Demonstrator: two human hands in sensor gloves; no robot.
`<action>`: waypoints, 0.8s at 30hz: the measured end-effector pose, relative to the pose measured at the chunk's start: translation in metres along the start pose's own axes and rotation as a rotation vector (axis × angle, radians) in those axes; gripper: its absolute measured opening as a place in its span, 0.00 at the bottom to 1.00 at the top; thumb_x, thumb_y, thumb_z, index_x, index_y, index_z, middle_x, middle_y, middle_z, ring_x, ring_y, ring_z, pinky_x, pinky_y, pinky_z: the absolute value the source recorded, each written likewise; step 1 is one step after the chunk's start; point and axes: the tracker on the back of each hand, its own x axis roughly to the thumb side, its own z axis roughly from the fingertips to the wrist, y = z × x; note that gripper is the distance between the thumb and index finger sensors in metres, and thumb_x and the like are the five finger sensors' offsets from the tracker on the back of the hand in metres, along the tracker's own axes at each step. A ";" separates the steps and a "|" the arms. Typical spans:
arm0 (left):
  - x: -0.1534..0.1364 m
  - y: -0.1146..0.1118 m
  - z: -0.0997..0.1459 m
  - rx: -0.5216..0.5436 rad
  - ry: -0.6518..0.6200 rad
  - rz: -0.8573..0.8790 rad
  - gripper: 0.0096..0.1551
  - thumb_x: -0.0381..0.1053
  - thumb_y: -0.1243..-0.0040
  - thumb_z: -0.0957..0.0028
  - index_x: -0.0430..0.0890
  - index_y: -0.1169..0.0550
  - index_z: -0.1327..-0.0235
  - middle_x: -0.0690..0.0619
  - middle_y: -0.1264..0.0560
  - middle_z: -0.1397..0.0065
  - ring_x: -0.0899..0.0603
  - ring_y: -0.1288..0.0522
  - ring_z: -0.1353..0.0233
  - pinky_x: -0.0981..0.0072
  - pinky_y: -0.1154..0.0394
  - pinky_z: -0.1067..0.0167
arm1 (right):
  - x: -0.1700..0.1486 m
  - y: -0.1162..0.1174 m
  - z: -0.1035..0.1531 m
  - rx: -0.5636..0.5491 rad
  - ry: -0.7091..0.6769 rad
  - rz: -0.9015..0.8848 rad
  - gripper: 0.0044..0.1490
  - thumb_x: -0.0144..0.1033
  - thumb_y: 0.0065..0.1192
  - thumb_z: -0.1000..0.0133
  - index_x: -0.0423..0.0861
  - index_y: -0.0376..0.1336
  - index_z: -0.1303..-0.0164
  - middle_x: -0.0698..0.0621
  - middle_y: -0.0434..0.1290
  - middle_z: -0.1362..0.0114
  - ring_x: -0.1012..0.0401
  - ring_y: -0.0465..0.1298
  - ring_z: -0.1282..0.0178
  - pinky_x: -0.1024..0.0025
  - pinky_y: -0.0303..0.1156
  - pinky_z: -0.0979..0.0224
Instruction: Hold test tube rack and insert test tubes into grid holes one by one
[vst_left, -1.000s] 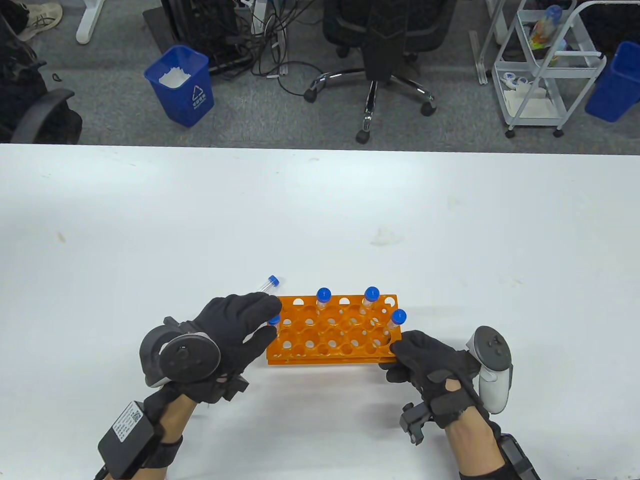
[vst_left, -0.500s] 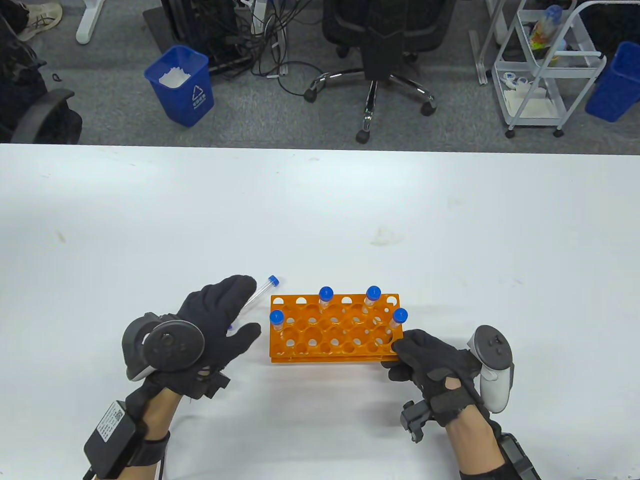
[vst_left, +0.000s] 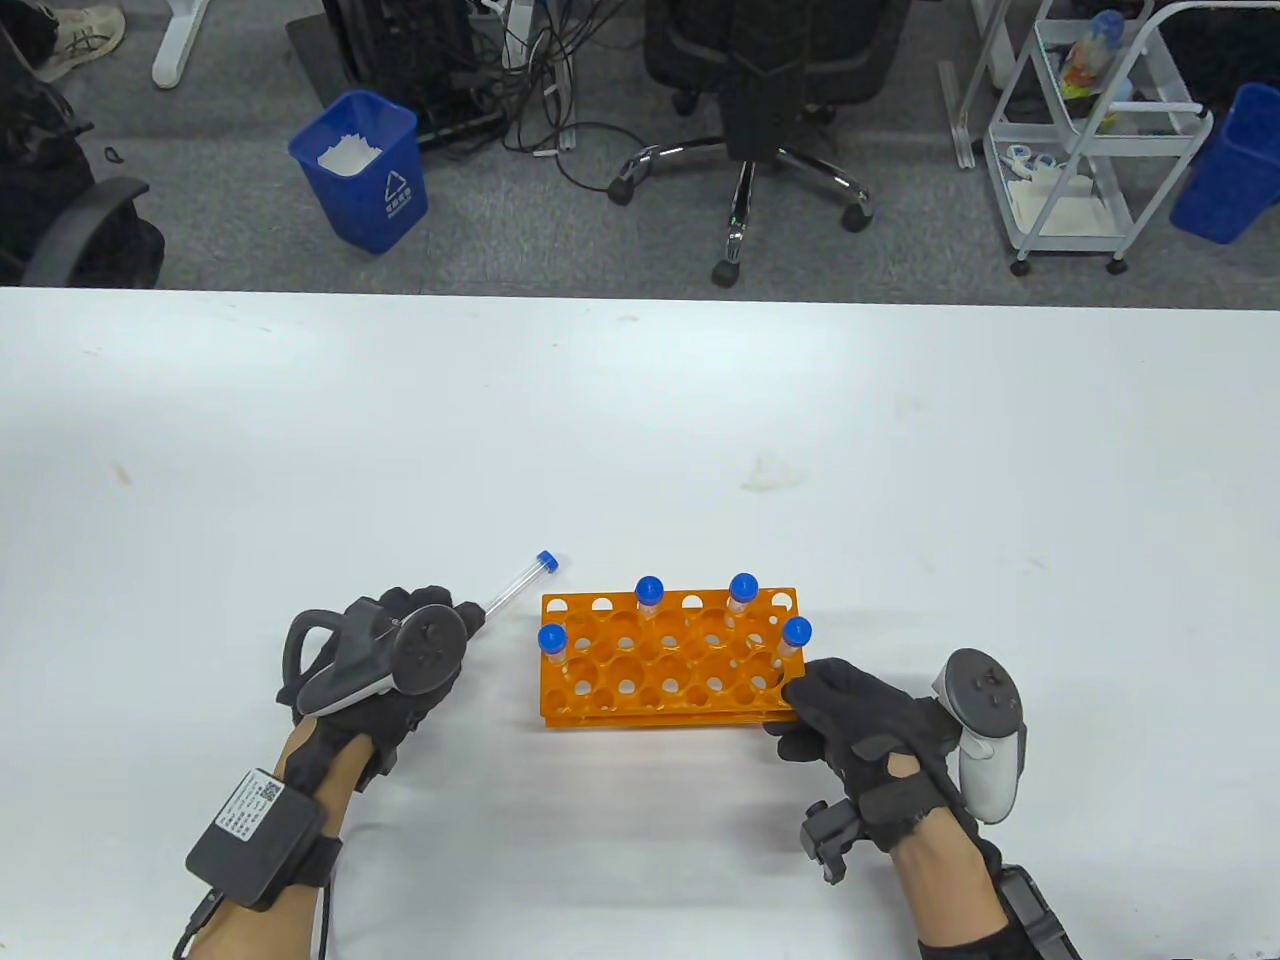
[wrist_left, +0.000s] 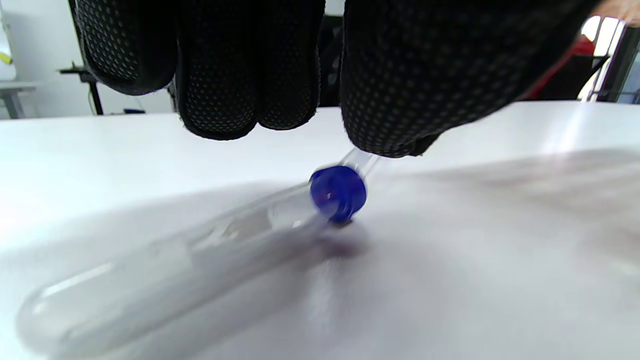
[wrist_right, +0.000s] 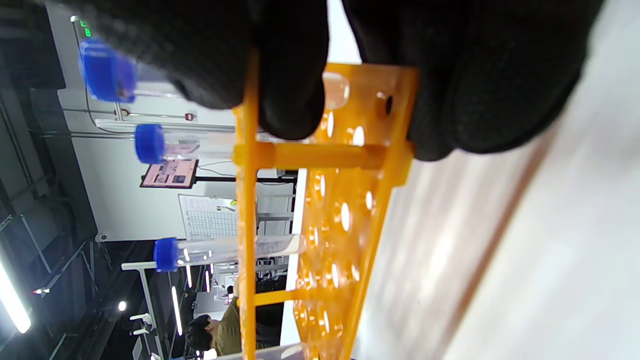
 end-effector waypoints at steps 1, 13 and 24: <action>-0.002 -0.003 -0.001 -0.004 0.006 -0.007 0.34 0.53 0.23 0.62 0.65 0.24 0.40 0.46 0.25 0.31 0.36 0.18 0.36 0.44 0.23 0.38 | 0.000 0.000 0.000 0.001 0.000 0.000 0.26 0.40 0.64 0.50 0.35 0.71 0.52 0.18 0.64 0.30 0.28 0.75 0.43 0.35 0.78 0.49; -0.007 -0.020 -0.010 -0.022 0.015 0.001 0.35 0.51 0.20 0.63 0.61 0.25 0.41 0.47 0.20 0.37 0.38 0.15 0.41 0.46 0.21 0.41 | 0.000 0.000 -0.001 0.004 0.005 0.001 0.26 0.40 0.64 0.50 0.35 0.71 0.52 0.18 0.64 0.30 0.29 0.75 0.43 0.35 0.78 0.48; -0.016 -0.012 -0.007 0.044 0.040 0.066 0.41 0.49 0.18 0.67 0.50 0.26 0.39 0.51 0.18 0.42 0.39 0.13 0.47 0.47 0.20 0.43 | 0.000 0.000 -0.001 0.007 0.007 -0.004 0.26 0.40 0.64 0.50 0.35 0.71 0.52 0.18 0.64 0.30 0.28 0.75 0.43 0.35 0.78 0.48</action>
